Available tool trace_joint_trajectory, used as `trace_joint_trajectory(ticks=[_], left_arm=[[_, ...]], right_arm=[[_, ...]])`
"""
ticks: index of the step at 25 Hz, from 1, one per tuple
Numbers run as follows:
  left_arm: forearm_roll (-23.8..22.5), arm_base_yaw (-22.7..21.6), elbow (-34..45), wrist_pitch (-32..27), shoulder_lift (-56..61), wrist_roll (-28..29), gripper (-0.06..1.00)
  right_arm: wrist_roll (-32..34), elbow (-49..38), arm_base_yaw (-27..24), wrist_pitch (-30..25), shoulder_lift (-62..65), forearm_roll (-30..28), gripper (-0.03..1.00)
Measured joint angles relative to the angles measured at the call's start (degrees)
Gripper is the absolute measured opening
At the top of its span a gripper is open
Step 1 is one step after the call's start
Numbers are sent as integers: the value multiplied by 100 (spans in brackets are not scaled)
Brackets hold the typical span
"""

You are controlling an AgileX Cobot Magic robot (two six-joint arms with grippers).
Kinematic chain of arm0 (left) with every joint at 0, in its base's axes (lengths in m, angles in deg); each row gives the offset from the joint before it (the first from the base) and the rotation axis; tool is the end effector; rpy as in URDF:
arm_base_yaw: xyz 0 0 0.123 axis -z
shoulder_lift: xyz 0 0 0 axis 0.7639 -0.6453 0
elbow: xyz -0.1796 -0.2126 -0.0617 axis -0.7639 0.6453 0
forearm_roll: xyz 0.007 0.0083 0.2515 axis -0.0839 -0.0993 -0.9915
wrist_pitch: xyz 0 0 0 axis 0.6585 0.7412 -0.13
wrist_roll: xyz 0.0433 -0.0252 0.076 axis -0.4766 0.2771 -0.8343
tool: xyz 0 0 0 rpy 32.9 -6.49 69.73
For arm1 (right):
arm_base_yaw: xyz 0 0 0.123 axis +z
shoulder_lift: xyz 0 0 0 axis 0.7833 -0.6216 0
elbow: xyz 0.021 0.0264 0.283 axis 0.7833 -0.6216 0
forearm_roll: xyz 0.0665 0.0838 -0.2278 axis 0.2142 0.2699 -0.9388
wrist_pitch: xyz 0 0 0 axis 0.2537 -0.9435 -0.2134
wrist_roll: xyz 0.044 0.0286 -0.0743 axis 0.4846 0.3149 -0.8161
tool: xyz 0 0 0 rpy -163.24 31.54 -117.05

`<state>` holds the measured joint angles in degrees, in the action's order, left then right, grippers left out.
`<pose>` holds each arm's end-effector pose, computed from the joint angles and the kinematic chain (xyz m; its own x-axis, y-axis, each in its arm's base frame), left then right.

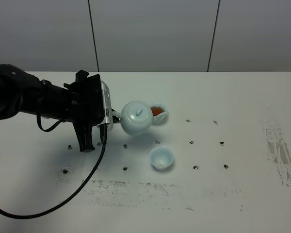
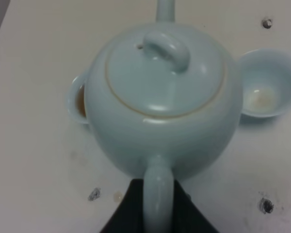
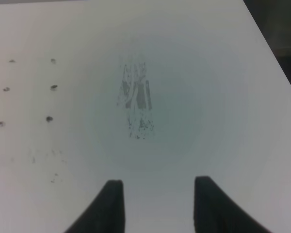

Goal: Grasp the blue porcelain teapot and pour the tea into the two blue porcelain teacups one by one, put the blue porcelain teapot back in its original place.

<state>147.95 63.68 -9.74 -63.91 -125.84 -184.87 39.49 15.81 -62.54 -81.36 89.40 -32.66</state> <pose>0.3648 -0.1317 0.2013 0.1250 0.8057 -0.5790 0.8863 0.1716 0.4301 -0.0097 0.0099 0.2792 -0.4781 0.0061 -0.8783 0.0734 0.9968 -0.0330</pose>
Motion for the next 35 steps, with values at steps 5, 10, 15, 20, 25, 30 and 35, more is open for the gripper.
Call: trace_joint_trajectory(ticks=[5,10,15,20,25,30,35], left_arm=[[-113,0,0,0,-104,-91,11],[-497,0,0,-26,-122,-109,11],[-874,0,0,-185,-128,-115,11],[-1169,0,0,-224,-141,-121,11],[-1622,0,0,-172,-141,-84,11],[-1651,0,-36,12,-141,-100,11],[-1687,113,-65,137,-141,-105,11]], right_arm=[[0,0,0,0,0,0,35],[6,0,0,5,0,0,35],[6,0,0,5,0,0,35],[6,0,0,5,0,0,35],[1,0,0,5,0,0,35],[1,0,0,5,0,0,35],[6,0,0,5,0,0,35]])
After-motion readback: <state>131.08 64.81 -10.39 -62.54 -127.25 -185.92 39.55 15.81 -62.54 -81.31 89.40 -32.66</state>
